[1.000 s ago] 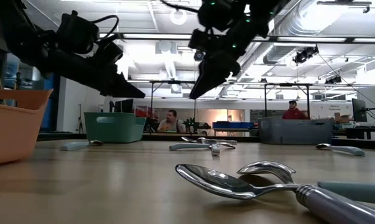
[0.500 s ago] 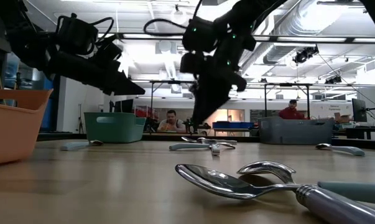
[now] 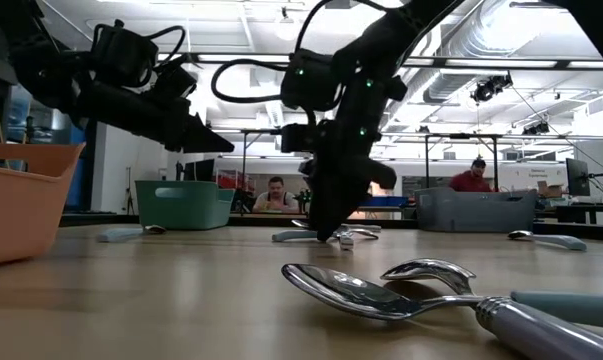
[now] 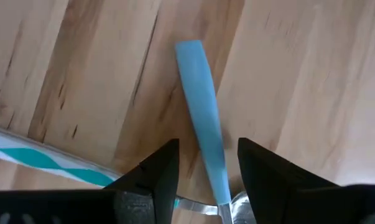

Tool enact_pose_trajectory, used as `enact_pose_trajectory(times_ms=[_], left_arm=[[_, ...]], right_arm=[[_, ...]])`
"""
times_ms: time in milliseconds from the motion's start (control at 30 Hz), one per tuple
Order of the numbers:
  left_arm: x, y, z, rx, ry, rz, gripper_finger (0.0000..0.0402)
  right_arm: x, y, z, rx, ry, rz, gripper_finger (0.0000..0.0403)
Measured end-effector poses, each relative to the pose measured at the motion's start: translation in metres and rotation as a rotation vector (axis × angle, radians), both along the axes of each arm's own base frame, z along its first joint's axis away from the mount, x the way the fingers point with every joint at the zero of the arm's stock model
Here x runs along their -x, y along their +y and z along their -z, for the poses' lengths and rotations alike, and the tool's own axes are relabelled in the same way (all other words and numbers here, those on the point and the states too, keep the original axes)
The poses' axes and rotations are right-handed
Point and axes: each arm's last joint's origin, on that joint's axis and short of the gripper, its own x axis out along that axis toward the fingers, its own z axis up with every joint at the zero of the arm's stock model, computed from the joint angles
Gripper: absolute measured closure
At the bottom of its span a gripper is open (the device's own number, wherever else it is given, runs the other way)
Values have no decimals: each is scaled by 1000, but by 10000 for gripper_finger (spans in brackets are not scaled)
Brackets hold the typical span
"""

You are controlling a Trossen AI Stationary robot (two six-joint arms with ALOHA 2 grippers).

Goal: Sort silverware by color (type)
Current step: Put the light blue spoon into the black bin

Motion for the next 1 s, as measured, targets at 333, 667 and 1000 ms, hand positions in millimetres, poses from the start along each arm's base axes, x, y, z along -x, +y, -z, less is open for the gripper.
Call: enact_pose_trajectory(times_ms=[333, 667, 1000], left_arm=[[0, -1, 2, -6, 25, 9, 401], [0, -1, 2, -21, 37, 5, 401], [1, -1, 5, -12, 59, 6, 401]], right_arm=[[-3, -1, 2, -21, -17, 40, 341], [-8, -2, -6, -20, -7, 33, 383], [4, -3, -66, 21, -29, 77, 387]])
